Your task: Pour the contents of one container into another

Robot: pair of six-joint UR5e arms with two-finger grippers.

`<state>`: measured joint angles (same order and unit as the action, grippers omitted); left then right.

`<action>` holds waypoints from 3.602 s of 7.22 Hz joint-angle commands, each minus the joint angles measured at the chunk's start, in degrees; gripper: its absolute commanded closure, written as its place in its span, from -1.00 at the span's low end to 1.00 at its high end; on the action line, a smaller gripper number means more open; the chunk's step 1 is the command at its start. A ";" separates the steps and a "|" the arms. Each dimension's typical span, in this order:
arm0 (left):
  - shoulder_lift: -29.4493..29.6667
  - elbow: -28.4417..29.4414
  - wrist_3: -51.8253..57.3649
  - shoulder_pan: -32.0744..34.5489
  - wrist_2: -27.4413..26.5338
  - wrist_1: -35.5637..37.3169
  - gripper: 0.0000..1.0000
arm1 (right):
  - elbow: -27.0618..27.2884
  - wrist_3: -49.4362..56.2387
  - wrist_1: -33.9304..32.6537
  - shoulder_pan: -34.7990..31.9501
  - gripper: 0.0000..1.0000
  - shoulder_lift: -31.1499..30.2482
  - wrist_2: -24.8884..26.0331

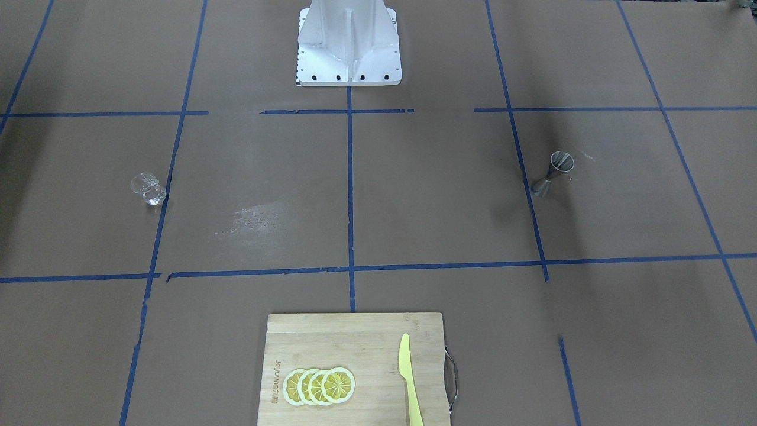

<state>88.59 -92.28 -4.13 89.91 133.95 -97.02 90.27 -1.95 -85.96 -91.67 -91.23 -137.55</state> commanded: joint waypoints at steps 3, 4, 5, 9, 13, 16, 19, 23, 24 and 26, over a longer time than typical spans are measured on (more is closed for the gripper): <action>0.17 -0.88 -0.09 -0.52 0.00 -5.69 -1.00 | 0.25 -0.25 0.09 0.18 -1.00 0.44 -0.17; 0.35 -2.28 -0.87 -2.27 0.00 -7.46 -1.00 | 0.60 -0.25 0.09 0.18 -1.00 0.44 -0.26; 0.44 -5.78 -6.54 -5.24 -0.44 -8.79 -1.00 | 0.78 -0.16 0.00 0.18 -1.00 0.53 -0.18; -2.90 -25.45 -27.08 -17.90 -1.93 -8.80 -1.00 | 7.37 -0.07 -0.26 1.50 -1.00 0.53 0.35; -9.03 -35.87 -61.59 -44.83 -24.37 -18.56 -1.00 | 9.98 -6.17 -0.17 2.63 -1.00 0.08 -1.92; -10.54 -35.78 -73.44 -61.83 -45.55 -19.43 -1.00 | 25.70 -31.21 -0.17 14.90 -1.00 -0.44 6.03; -11.25 -33.34 -83.46 -72.83 -64.36 -18.04 -1.00 | 32.59 -35.31 -0.26 21.00 -1.00 -2.72 6.68; -9.24 -26.32 -88.49 -75.49 -78.71 -17.94 -1.00 | 41.28 -46.12 -0.17 28.91 -1.00 -6.84 10.72; -6.53 -22.63 -89.90 -76.02 -82.32 -17.85 -1.00 | 42.78 -48.30 -0.17 29.88 -1.00 -7.90 10.72; -5.71 -20.84 -90.35 -77.07 -87.16 -17.41 -0.99 | 43.93 -53.05 2.27 31.90 -1.00 -9.40 10.81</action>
<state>82.27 -114.39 -94.04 13.56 49.90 -114.69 133.41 -52.34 -85.13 -61.13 -99.55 -126.83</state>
